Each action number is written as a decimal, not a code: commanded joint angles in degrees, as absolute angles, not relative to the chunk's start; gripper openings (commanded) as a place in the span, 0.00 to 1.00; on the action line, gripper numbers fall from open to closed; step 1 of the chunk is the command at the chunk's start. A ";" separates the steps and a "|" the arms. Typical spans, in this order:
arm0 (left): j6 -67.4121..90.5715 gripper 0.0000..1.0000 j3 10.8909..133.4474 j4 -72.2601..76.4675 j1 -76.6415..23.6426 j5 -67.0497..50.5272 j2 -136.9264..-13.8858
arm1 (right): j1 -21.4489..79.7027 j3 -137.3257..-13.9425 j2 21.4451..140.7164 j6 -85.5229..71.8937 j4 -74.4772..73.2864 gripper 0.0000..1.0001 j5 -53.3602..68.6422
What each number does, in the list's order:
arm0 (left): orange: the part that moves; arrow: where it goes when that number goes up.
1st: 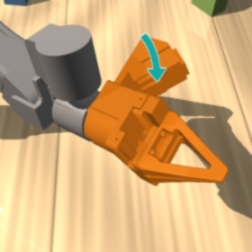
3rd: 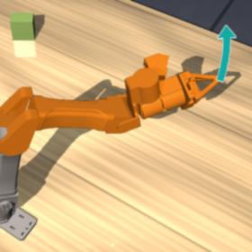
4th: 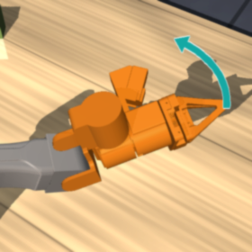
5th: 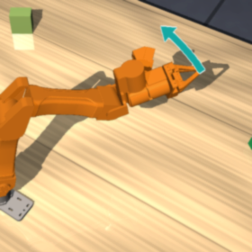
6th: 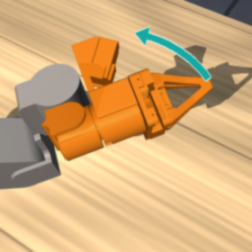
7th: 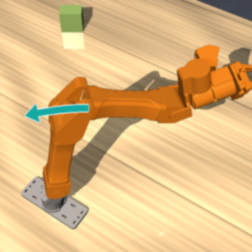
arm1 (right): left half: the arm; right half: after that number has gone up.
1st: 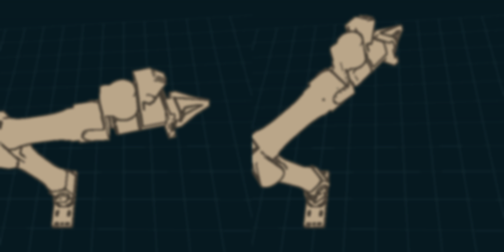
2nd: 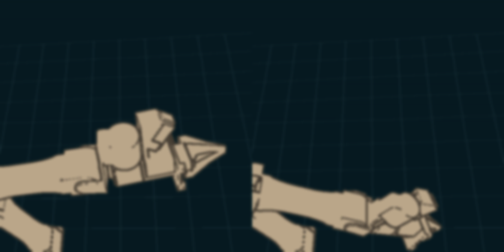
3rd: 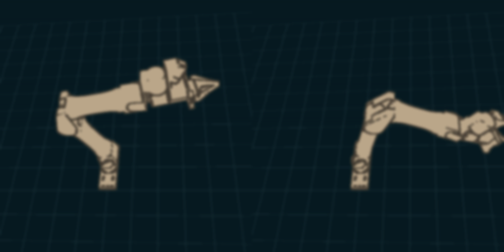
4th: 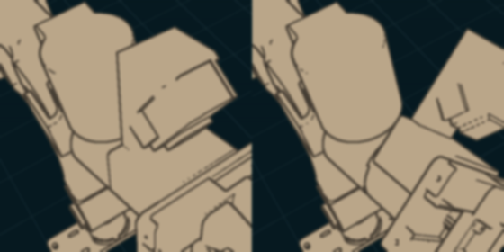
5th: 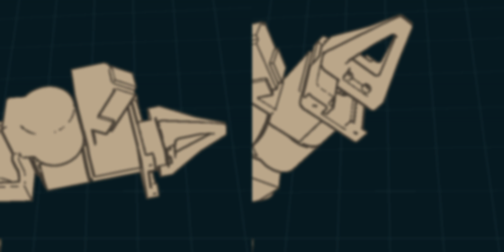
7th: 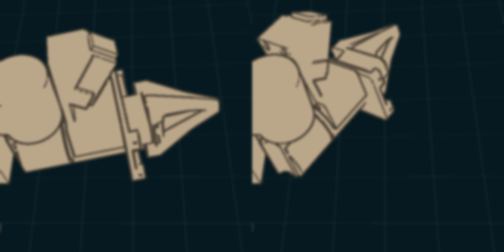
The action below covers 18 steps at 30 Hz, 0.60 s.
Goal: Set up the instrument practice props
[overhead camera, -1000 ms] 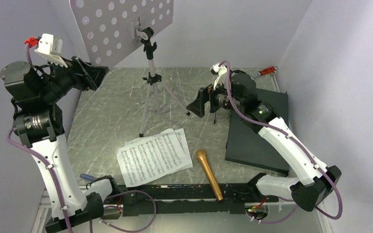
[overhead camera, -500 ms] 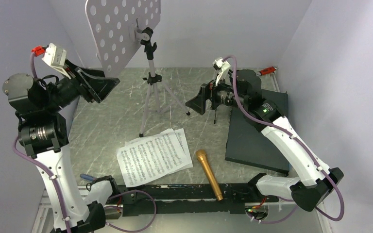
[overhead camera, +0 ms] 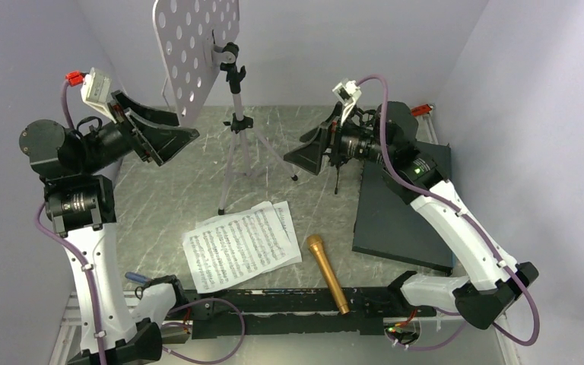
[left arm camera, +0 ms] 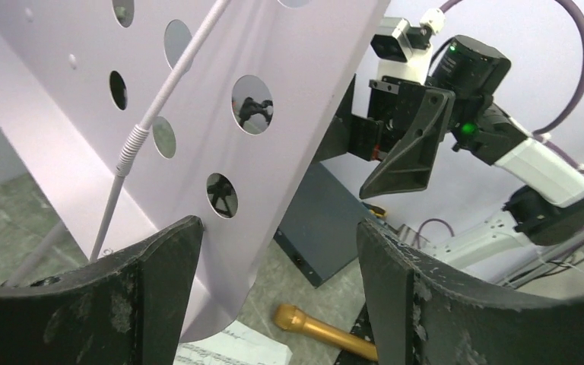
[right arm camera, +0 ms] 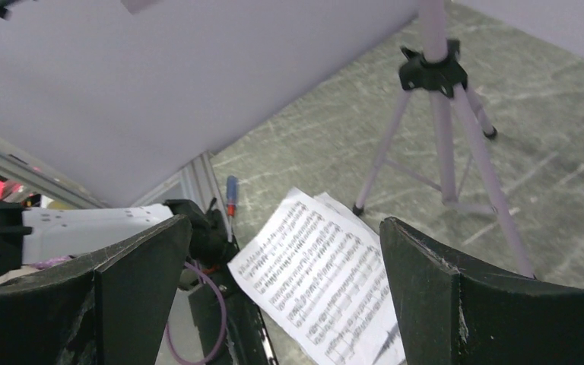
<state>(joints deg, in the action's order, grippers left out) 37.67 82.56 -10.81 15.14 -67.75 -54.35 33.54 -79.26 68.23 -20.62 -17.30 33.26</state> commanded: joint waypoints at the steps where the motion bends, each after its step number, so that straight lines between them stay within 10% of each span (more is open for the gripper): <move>1: 44.87 0.79 81.08 -0.50 13.33 -70.97 -53.74 | 34.28 -84.93 69.71 -22.96 -11.84 0.99 37.68; 18: 31.39 0.69 84.73 -12.74 -9.60 -59.65 -60.22 | 38.31 -90.75 73.21 -24.00 -8.76 0.99 39.03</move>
